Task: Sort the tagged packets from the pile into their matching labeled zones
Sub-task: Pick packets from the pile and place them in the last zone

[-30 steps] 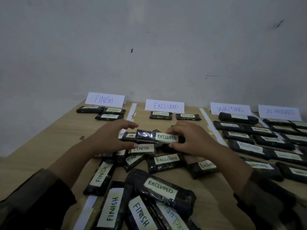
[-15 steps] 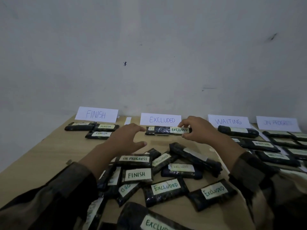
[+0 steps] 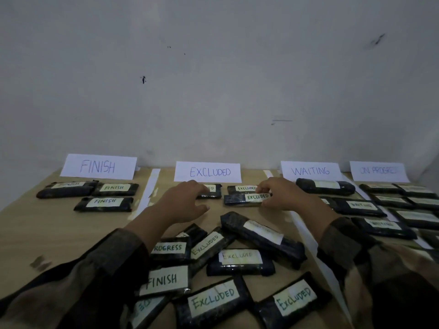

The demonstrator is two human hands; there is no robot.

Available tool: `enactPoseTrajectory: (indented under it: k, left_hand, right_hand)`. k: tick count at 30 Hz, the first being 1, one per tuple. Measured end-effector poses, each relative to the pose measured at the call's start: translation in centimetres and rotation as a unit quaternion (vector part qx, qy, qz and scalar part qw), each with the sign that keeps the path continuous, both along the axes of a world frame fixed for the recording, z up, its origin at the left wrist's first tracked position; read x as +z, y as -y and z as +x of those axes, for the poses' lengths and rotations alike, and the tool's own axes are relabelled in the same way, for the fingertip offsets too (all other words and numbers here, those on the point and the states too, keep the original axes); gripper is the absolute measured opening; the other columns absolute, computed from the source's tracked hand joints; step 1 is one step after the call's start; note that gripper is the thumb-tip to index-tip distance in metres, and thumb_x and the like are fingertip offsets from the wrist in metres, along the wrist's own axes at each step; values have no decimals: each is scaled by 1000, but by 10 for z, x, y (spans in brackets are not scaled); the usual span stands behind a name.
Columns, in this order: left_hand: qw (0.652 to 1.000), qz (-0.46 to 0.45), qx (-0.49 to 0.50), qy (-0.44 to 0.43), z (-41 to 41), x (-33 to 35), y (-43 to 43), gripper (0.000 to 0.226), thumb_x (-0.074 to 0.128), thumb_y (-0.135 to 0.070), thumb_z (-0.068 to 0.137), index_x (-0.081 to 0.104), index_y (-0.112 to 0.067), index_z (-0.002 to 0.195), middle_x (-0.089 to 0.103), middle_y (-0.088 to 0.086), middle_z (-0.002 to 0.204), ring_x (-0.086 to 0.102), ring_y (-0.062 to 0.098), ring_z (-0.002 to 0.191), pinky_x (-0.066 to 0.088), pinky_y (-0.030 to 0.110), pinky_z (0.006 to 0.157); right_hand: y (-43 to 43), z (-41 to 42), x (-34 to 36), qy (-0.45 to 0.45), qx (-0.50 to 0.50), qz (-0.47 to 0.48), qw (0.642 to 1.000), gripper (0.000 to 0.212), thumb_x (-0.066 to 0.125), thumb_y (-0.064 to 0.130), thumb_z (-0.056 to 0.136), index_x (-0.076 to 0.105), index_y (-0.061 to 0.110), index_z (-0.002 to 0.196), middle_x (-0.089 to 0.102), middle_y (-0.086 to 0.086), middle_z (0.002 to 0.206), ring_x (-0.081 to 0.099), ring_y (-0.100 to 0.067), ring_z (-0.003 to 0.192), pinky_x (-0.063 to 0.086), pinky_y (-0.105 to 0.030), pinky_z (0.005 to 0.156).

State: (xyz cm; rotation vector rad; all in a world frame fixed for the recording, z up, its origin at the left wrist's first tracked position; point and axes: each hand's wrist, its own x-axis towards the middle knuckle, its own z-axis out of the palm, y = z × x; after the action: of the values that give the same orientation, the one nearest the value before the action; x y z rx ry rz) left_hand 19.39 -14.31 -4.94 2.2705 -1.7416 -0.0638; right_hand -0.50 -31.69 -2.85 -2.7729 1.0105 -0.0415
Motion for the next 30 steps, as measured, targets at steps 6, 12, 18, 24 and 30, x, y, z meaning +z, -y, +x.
enactPoseTrajectory:
  k: [6,12,18,24,30]
  left_hand:
    - [1000,16,-3,1,0,-8,10,51,57,-44,88,48,-24,134,50,-3,133,43,17,125,40,38,102]
    - [1000,22,-2,-8,-4,-8,3,50,57,-43,88,46,-27,135,48,-3,136,42,17,127,38,40,104]
    - [1000,-1,-5,-19,-12,1,-11,47,58,-40,88,48,-27,132,50,-3,134,43,16,125,39,39,103]
    - [998,-47,-19,-39,-24,18,-44,43,61,-38,88,52,-28,129,52,-6,132,44,13,125,37,31,103]
    - [997,-39,-20,-60,-37,24,-95,40,64,-38,85,55,-31,124,53,-10,125,46,7,116,34,22,91]
  right_hand:
    - [7,1,-6,-8,1,15,1000,40,66,19,84,59,25,123,58,1,126,52,-11,98,37,-22,77]
    - [5,1,-6,-34,8,-19,999,45,64,21,86,55,28,129,56,3,130,54,-17,112,39,-24,79]
    - [-15,-3,4,-4,15,-76,997,42,65,32,85,55,32,126,54,4,125,54,-17,111,44,-31,86]
    - [-77,-9,20,92,78,-65,991,32,64,34,85,60,33,117,56,10,116,53,-11,107,38,-26,80]
    - [-140,-17,13,122,163,-47,978,30,63,36,84,61,33,114,57,10,113,52,-10,107,43,-32,90]
